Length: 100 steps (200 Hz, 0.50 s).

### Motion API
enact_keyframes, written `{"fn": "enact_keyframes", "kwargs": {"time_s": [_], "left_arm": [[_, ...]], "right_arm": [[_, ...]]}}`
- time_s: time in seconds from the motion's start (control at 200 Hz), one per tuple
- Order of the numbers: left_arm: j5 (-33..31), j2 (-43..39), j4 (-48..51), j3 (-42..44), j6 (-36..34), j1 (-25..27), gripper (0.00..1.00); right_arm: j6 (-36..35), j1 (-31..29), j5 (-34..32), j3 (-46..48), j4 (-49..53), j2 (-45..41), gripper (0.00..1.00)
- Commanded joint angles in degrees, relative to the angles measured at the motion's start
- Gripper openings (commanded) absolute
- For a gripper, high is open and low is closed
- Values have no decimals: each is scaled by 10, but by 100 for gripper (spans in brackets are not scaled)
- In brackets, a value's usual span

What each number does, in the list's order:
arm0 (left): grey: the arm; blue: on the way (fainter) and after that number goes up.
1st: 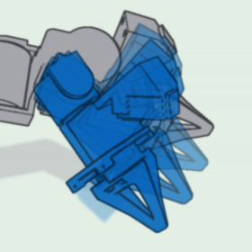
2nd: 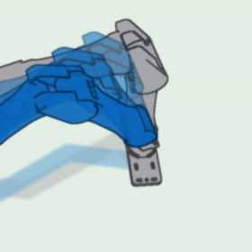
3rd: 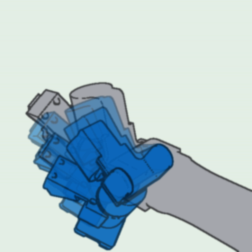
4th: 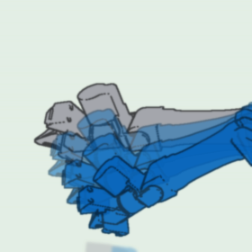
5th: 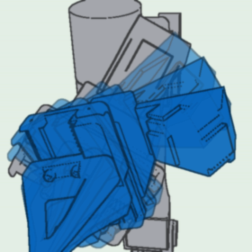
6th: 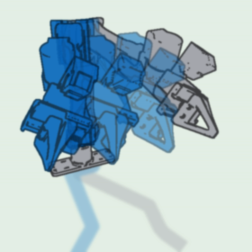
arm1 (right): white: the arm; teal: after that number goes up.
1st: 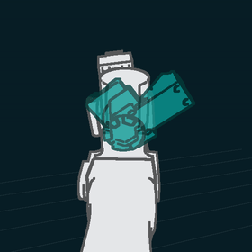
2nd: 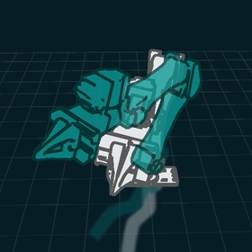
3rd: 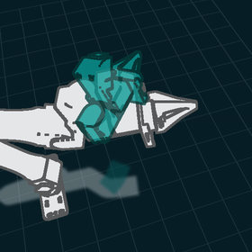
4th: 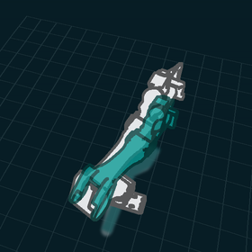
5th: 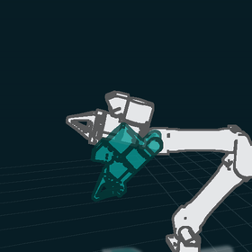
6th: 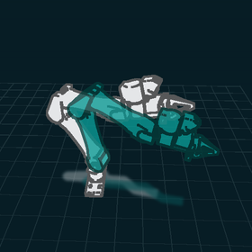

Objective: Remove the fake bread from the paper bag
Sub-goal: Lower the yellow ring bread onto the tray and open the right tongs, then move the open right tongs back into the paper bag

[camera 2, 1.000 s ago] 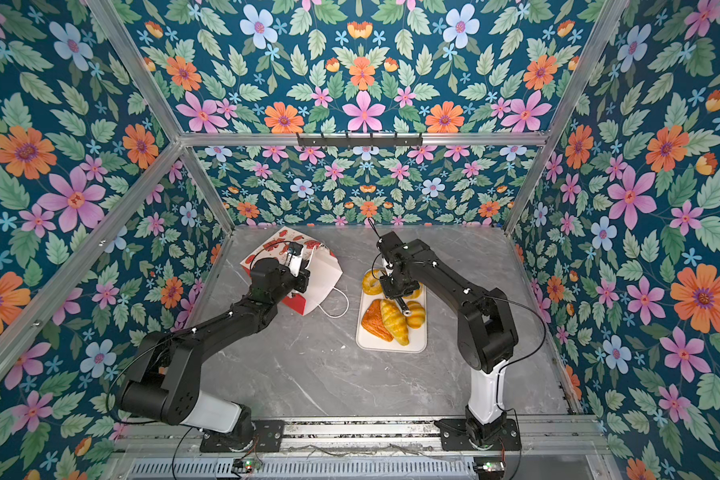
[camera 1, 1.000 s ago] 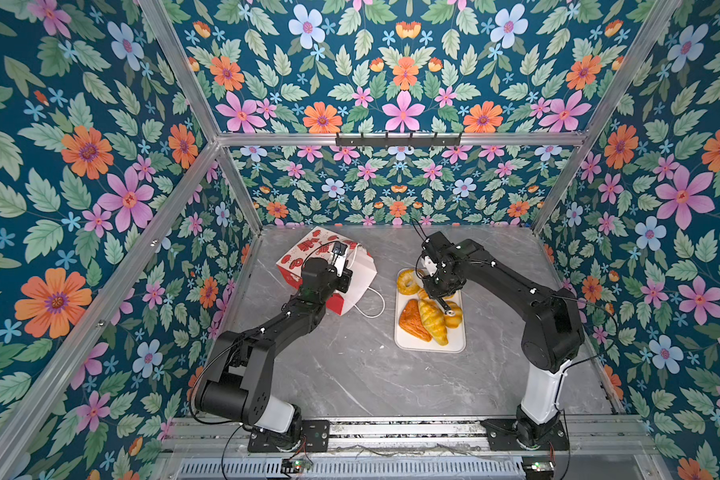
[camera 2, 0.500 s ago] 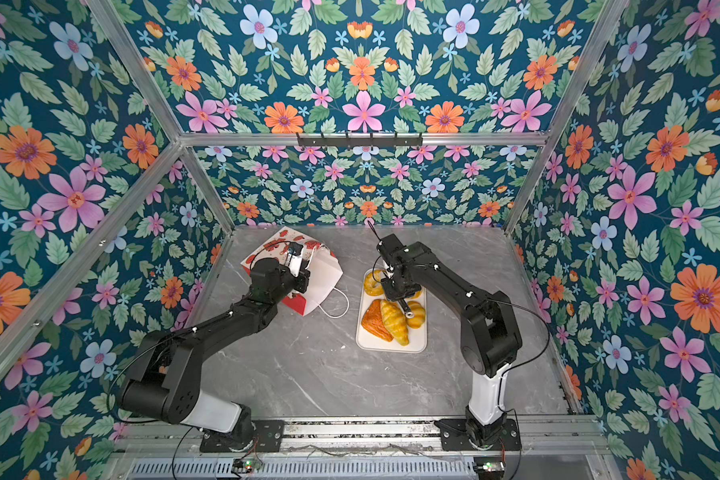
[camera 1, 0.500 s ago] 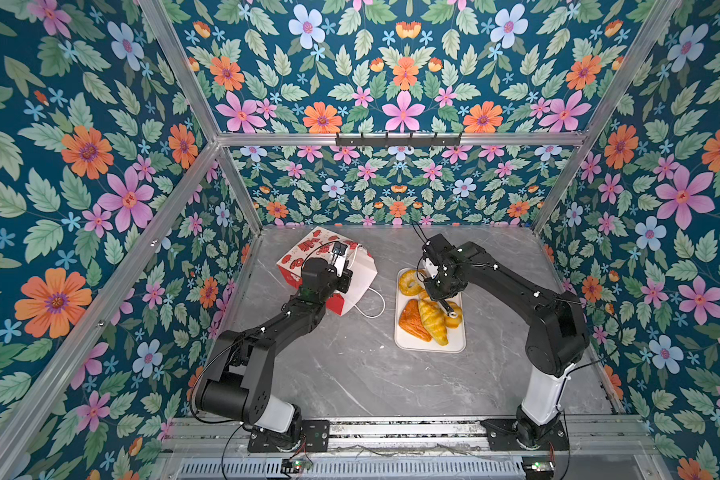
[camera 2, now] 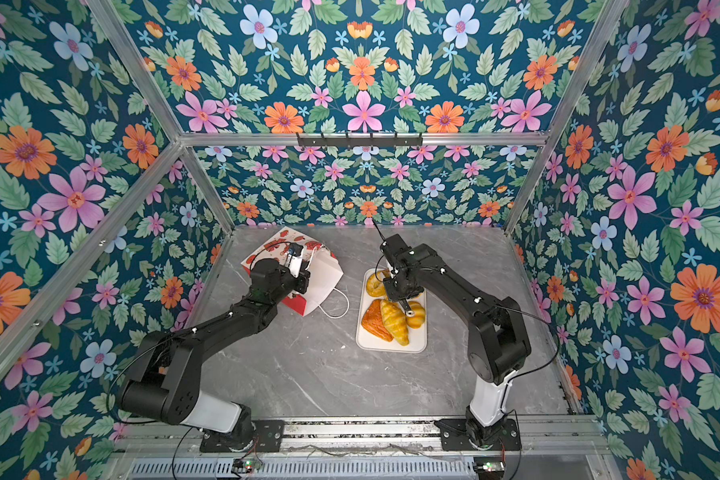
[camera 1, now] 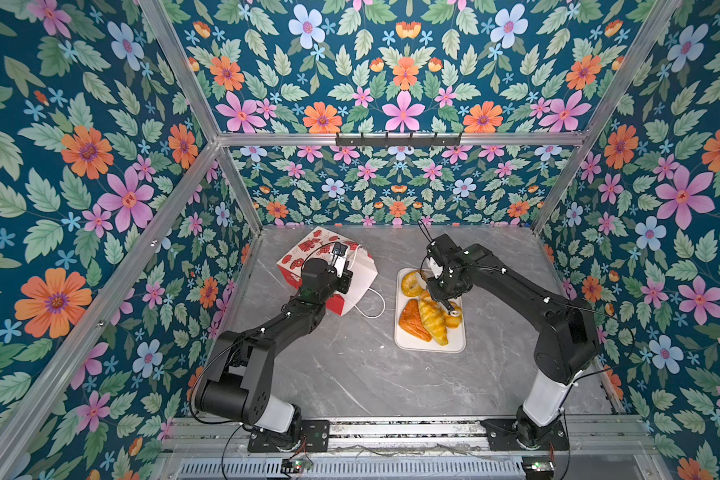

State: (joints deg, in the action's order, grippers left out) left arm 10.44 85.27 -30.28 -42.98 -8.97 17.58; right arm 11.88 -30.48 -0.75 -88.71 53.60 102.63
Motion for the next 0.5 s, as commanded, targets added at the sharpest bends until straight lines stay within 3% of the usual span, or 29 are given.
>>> {"fn": "enact_keyframes", "kwargs": {"time_s": [0.0, 0.22, 0.495], "left_arm": [[3, -4, -19, 2, 6, -1, 0], [2, -7, -19, 4, 6, -1, 0], [6, -7, -21, 4, 9, -1, 0]], "right_arm": [[7, 0, 4, 2, -14, -2, 37], [20, 9, 31, 18, -34, -25, 46], [39, 12, 24, 47, -59, -58, 47]]}}
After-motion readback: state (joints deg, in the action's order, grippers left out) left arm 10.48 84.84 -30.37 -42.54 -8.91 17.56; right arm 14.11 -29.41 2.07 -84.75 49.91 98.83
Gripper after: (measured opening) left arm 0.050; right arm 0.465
